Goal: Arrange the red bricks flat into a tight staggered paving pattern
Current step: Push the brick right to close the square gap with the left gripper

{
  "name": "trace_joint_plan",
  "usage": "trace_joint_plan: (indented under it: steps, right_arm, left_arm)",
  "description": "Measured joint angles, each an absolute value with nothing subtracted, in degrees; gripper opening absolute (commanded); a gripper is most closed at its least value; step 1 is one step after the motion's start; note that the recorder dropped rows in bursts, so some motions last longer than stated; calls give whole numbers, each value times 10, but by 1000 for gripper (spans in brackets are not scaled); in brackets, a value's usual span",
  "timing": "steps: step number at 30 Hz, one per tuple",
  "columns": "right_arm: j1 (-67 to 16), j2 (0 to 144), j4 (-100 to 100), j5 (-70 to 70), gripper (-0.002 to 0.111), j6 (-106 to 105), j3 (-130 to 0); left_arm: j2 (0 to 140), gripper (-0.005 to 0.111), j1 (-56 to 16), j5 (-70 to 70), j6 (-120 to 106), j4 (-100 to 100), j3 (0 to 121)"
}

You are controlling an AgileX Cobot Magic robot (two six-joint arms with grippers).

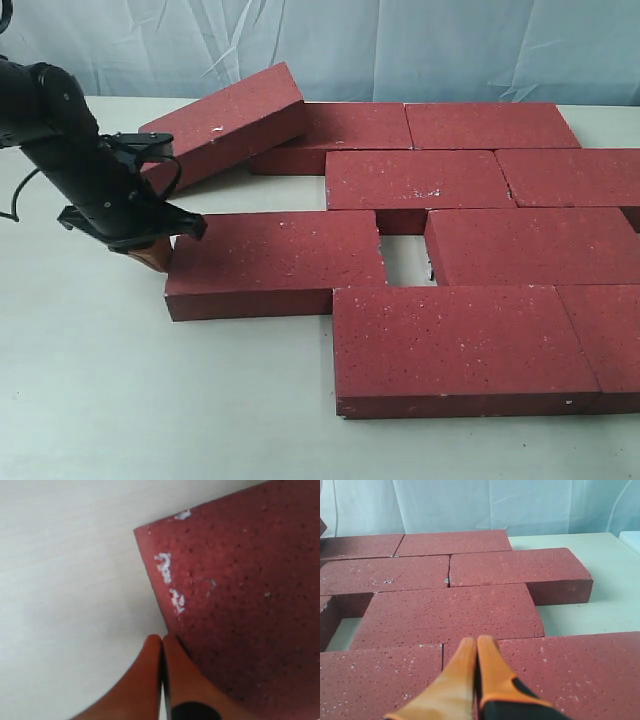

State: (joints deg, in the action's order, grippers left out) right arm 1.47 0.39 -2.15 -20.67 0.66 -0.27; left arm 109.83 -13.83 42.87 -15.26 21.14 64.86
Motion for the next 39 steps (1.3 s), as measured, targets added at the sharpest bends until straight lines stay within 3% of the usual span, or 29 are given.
trace_joint_plan:
  steps: [9, 28, 39]
  right_arm:
    - [15, 4, -22, -207, -1, 7, -3]
    - [15, 4, -22, -207, -1, 7, -3]
    - [15, 4, -22, -207, -1, 7, -3]
  left_arm:
    - [1098, 0, -175, 390, -154, 223, 649]
    - [1146, 0, -192, 372, -242, 375, 649]
    - [1151, 0, -187, 359, -257, 367, 649]
